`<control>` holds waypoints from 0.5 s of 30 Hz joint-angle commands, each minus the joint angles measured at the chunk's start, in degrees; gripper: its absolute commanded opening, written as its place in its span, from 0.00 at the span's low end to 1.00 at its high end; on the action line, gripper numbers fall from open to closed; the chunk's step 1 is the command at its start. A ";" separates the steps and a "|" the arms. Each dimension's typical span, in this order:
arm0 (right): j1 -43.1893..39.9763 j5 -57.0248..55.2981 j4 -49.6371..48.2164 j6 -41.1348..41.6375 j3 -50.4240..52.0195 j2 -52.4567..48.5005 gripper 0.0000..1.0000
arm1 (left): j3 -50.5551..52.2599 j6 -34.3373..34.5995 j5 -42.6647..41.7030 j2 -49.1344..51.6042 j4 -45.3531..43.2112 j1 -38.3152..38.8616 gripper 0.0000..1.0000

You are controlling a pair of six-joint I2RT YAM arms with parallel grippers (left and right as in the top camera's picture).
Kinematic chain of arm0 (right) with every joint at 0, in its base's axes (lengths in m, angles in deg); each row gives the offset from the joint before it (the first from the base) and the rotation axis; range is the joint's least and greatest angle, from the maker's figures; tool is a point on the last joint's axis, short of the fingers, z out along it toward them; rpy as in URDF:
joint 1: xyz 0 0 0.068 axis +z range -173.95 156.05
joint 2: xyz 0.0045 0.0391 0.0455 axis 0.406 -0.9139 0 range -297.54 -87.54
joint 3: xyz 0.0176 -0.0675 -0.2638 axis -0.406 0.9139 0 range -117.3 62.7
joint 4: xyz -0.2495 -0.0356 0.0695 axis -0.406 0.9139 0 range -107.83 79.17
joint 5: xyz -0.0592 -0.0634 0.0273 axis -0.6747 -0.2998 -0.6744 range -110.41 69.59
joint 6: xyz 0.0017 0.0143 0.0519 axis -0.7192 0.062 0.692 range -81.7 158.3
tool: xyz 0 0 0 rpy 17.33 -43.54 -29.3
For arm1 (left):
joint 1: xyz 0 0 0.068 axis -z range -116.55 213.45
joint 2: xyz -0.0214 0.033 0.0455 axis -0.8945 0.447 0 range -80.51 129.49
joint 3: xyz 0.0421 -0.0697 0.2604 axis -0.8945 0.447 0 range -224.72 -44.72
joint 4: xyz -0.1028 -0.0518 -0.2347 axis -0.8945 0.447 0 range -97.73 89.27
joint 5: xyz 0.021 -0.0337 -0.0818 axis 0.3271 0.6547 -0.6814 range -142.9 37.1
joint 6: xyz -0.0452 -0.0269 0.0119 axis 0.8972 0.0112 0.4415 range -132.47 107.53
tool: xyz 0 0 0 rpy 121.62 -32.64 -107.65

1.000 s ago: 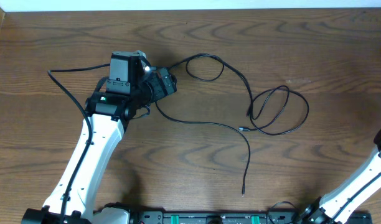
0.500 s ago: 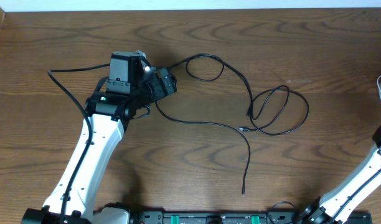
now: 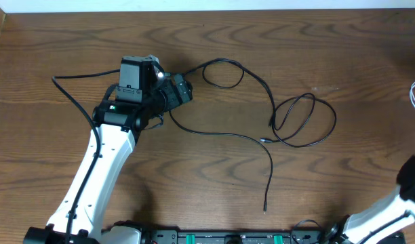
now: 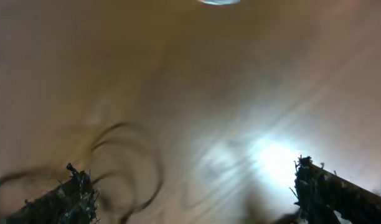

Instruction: Untangle cables

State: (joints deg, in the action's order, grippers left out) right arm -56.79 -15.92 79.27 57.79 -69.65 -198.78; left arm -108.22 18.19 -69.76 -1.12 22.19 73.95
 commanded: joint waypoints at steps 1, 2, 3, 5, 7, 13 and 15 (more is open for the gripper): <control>2.01 8.55 0.22 -3.89 -0.28 4.59 0.99 | -0.37 0.24 -0.48 0.07 0.04 -0.04 0.98; 2.99 8.81 0.22 -3.91 -0.28 6.40 0.99 | -0.37 0.24 -0.48 0.07 0.04 -0.04 0.98; 3.98 8.83 0.24 -4.52 -0.26 8.17 0.99 | -0.37 0.24 -0.48 0.07 0.04 -0.04 0.98; 4.90 10.40 0.24 -7.58 -0.22 10.75 0.99 | -0.37 0.24 -0.48 0.07 0.04 -0.04 0.98; 6.16 17.44 0.22 -8.87 -0.04 15.37 0.99 | -0.37 0.24 -0.48 0.07 0.04 -0.04 0.98; 8.33 21.94 -2.73 -2.62 -0.04 21.33 0.99 | -0.37 0.24 -0.48 0.07 0.04 -0.04 0.98; 9.97 24.74 -2.58 -2.36 0.04 21.22 0.98 | -0.37 0.24 -0.48 0.07 0.04 -0.04 0.98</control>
State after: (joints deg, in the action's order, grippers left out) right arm -48.82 3.43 76.85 52.23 -69.63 -177.01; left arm -108.22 18.19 -69.76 -1.12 22.21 73.95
